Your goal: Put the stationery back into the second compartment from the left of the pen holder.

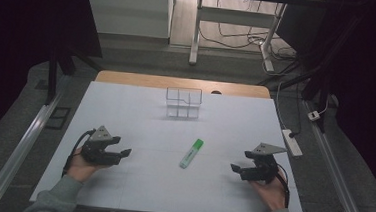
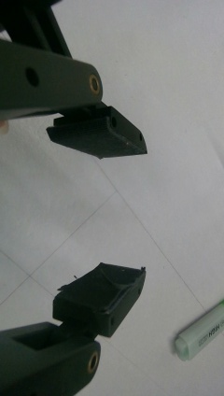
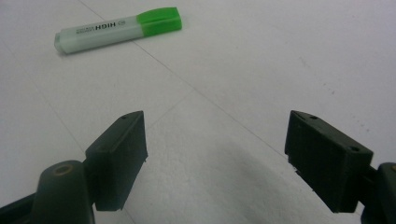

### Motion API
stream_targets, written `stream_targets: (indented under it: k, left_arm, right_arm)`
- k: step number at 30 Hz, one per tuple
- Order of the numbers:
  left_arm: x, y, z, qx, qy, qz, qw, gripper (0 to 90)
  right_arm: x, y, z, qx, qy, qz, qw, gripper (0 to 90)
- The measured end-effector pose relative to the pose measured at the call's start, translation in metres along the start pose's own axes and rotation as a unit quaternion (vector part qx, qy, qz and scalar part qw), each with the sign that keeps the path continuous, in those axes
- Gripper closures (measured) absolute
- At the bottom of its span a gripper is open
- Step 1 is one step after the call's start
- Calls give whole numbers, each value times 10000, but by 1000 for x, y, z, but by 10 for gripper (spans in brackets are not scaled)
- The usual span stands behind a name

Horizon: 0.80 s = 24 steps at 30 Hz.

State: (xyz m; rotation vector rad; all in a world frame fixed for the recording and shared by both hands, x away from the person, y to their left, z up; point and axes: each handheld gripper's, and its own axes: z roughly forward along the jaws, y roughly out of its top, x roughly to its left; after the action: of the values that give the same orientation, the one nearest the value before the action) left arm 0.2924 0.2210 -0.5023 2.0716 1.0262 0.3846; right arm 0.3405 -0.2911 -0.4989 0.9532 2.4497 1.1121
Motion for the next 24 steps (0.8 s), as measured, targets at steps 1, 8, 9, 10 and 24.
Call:
stream_targets:
  k: [1,8,9,10,24]
  left_arm:
    - [0,0,0,5,-8,14,10000,347]
    - [-4,1,3,67,-49,101,9999,339]
    - [-4,1,3,76,-54,111,9999,339]
    - [-4,1,3,76,-54,111,9999,339]
    - [-4,0,6,183,-100,151,9997,330]
  right_arm:
    - [0,1,0,-10,4,0,10000,208]
    - [-1,8,1,-25,78,3,10000,206]
    - [-1,10,2,-35,96,3,9999,208]
    - [-1,10,2,-35,96,3,9999,208]
    - [-7,48,17,86,69,83,9999,220]
